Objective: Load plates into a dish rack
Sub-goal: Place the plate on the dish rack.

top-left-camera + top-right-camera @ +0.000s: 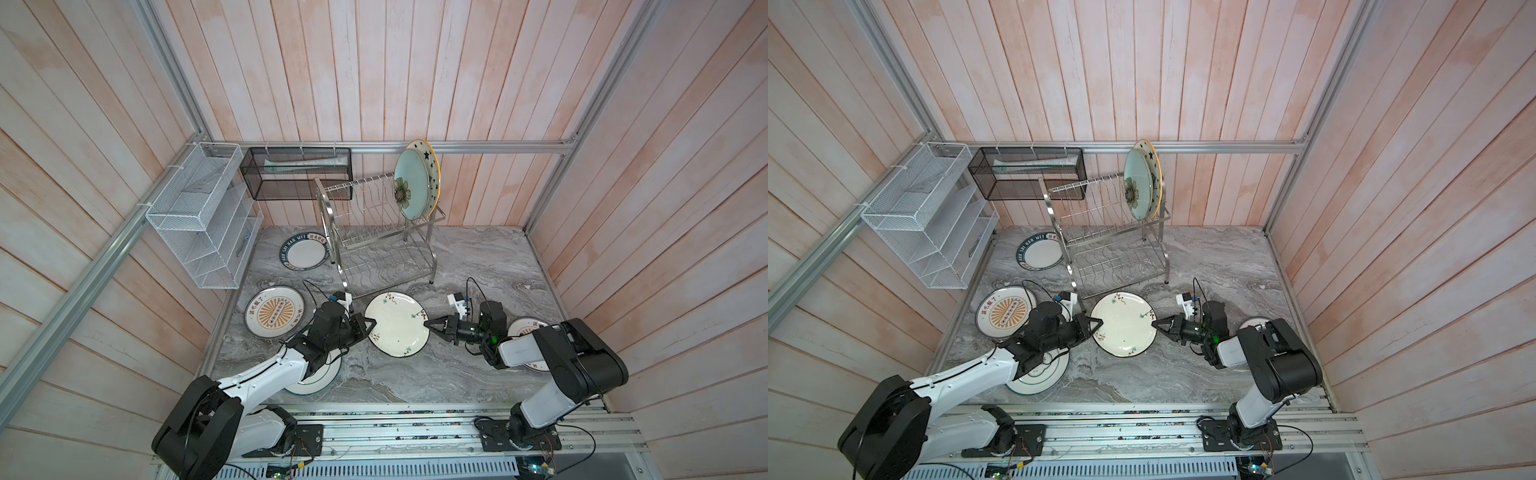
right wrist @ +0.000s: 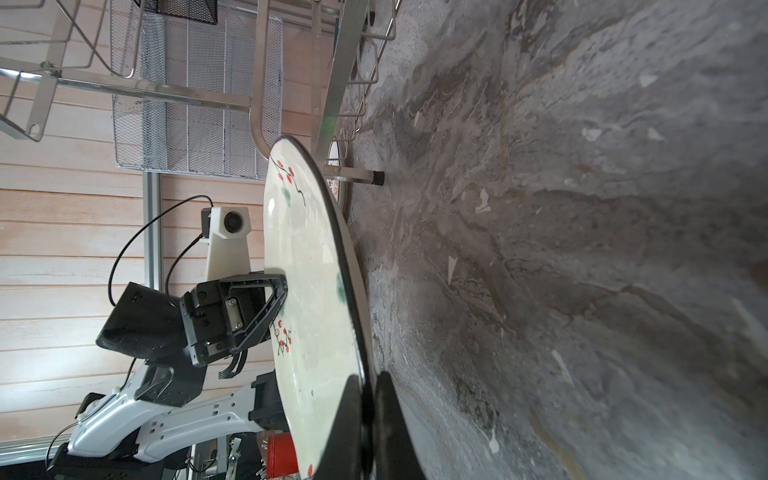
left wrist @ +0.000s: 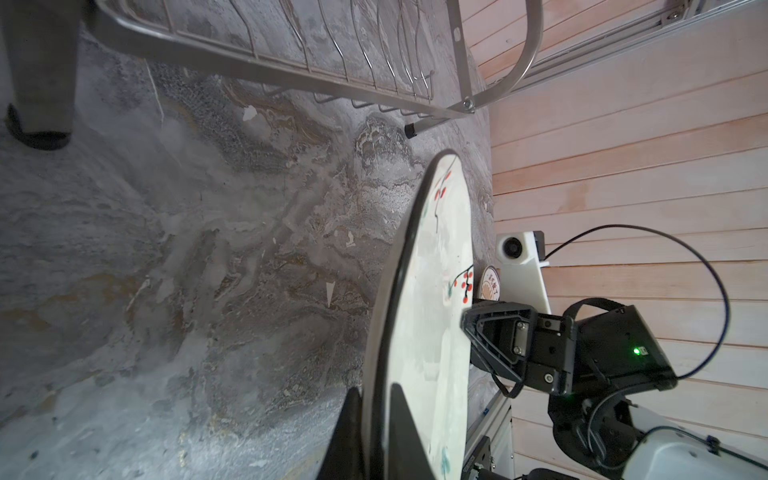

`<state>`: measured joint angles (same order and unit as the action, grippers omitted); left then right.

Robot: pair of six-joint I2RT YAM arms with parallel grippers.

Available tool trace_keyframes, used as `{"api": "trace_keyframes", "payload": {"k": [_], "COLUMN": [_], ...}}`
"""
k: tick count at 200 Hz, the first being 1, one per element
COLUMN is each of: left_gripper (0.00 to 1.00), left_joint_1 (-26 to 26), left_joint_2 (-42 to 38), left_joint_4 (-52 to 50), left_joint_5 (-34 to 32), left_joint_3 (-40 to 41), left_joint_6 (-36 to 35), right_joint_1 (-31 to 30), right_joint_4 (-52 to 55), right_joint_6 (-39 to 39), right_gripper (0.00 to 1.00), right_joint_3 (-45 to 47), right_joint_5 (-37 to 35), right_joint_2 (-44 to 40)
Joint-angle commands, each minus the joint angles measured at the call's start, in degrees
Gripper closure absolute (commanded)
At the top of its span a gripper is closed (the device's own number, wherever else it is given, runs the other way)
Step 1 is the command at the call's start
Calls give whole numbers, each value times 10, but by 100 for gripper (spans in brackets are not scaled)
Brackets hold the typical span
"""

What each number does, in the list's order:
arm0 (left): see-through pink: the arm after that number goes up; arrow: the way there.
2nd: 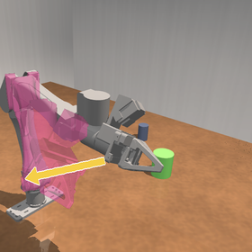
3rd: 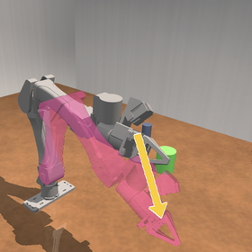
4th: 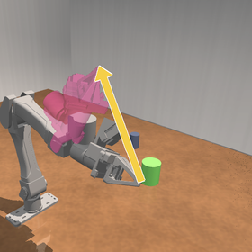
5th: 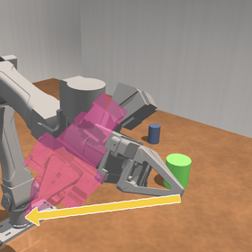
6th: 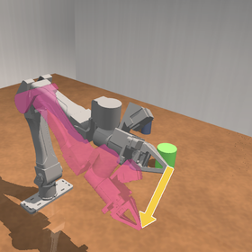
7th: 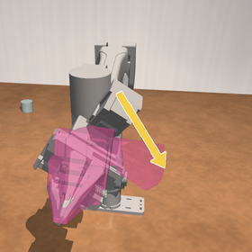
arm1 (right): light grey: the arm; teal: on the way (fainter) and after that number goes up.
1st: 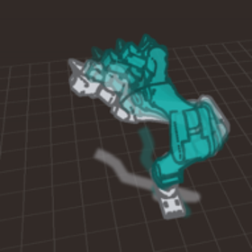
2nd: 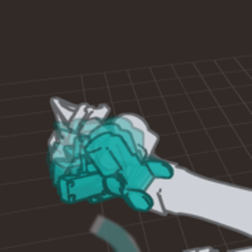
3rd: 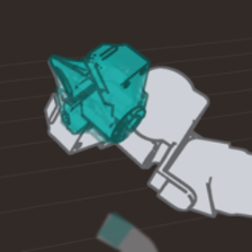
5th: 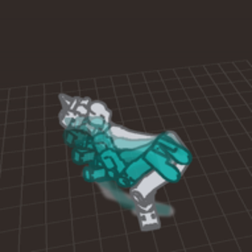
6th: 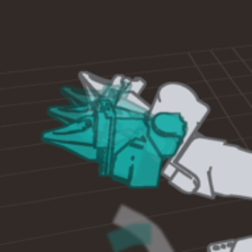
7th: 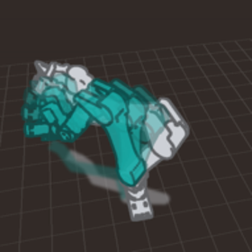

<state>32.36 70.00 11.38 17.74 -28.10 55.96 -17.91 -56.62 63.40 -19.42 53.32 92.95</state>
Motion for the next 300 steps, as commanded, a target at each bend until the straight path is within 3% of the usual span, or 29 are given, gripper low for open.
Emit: {"api": "trace_keyframes", "payload": {"k": [1, 61, 106, 230, 300], "left_gripper": [100, 100, 100, 100, 100], "left_joint_1": [6, 6, 6, 6, 6], "left_joint_2": [4, 3, -1, -9, -23], "left_joint_4": [25, 60, 72, 95, 72], "left_joint_5": [28, 50, 51, 61, 55], "left_joint_3": [11, 19, 23, 32, 32], "left_joint_6": [-18, -19, -21, -17, -24], "right_joint_1": [-12, -19, -40, -100, -101], "right_joint_4": [-68, -110, -115, -195, -174], "right_joint_6": [5, 32, 36, 94, 86], "right_gripper": [93, 71, 64, 64, 86], "right_joint_3": [-17, -16, -18, -41, -49], "right_joint_5": [45, 59, 57, 38, 28], "right_joint_2": [-9, 5, 14, 54, 44]}}
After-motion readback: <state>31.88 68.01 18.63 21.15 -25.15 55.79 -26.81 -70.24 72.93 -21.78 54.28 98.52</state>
